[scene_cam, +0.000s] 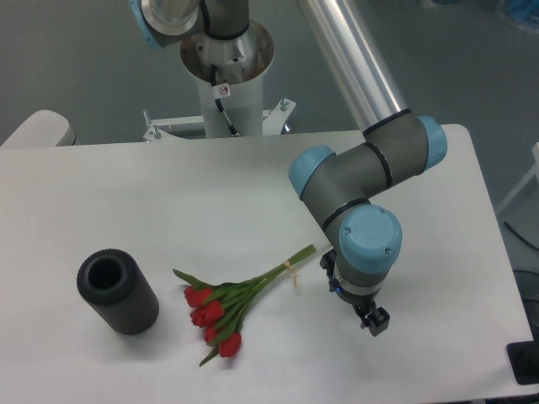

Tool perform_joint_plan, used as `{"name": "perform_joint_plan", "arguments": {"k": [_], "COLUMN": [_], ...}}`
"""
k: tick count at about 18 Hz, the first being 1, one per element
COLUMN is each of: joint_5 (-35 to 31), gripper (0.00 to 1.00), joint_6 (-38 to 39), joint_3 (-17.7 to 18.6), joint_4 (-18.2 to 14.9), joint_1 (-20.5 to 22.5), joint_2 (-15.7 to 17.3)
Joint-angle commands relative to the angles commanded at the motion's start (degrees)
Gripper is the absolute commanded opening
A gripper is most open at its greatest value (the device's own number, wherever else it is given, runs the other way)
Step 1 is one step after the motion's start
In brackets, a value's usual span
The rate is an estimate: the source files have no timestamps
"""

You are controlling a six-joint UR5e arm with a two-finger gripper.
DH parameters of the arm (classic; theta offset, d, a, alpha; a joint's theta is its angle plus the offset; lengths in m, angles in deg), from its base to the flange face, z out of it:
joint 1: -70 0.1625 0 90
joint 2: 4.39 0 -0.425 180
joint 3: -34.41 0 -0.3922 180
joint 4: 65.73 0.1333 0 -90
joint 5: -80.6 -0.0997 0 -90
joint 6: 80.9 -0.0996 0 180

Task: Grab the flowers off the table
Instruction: 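Move the gripper toward the tied stems of the red tulip bouquet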

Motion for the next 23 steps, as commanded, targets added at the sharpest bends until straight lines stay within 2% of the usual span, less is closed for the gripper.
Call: {"name": "perform_joint_plan", "arguments": {"k": [6, 10, 17, 19, 21, 23], "joint_5": [-0.2, 0.2, 3.4, 3.4, 3.4, 3.4], "gripper": [1.0, 1.0, 1.0, 1.0, 1.0, 1.0], "joint_6": [0.0, 0.1, 1.1, 3.6, 6.4, 6.9], "joint_3": [0.4, 2.5, 12.3, 15.2, 18.4, 21.4], "joint_4": [0.0, -0.3, 0.2, 2.5, 8.0, 11.2], "joint_1": [-0.2, -0.5, -2.6, -4.3, -4.7, -6.1], "joint_2": [0.3, 1.8, 7.6, 8.9, 9.5, 9.8]}}
